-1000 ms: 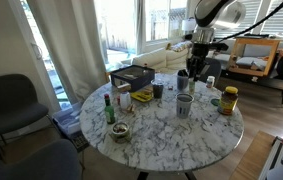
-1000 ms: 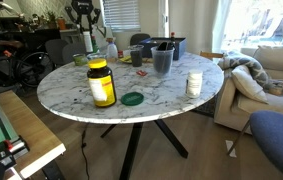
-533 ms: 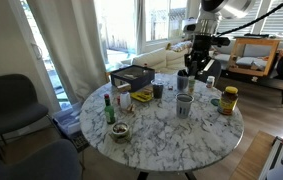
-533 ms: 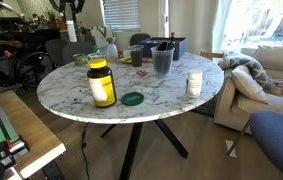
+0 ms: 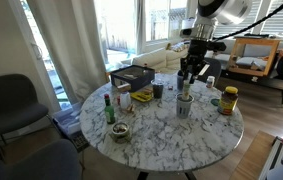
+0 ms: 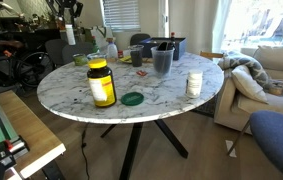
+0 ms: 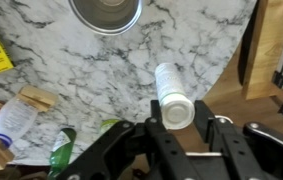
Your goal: Remove the small medicine bottle from the metallic cup and place it on the table
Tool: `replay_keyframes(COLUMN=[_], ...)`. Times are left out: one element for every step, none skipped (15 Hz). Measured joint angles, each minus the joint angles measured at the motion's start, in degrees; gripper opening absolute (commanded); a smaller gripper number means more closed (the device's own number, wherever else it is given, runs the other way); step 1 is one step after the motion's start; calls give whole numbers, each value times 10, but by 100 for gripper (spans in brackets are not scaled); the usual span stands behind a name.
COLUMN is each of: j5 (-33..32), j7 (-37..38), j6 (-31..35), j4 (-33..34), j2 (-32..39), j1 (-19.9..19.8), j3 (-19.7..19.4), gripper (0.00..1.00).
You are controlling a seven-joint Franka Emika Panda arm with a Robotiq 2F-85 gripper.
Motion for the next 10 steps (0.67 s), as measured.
replay_keyframes(j5=[20,40,60,75,88,97,103,106,108,106], j7=[20,39,58,77,98,122,148,178,210,215], j6=[36,77,118,152,184,215,242,264,274,276], j4=[4,11,22,35,52,70,89,109,132,145], j2=[12,31,56,84,116,152,188,225,261,283], j1=[3,9,14,18,21,22,22,22,20,17], j3=[4,7,10,13,16,20,25,31,37,43], gripper=[12,12,12,12,12,12,12,12,37,37])
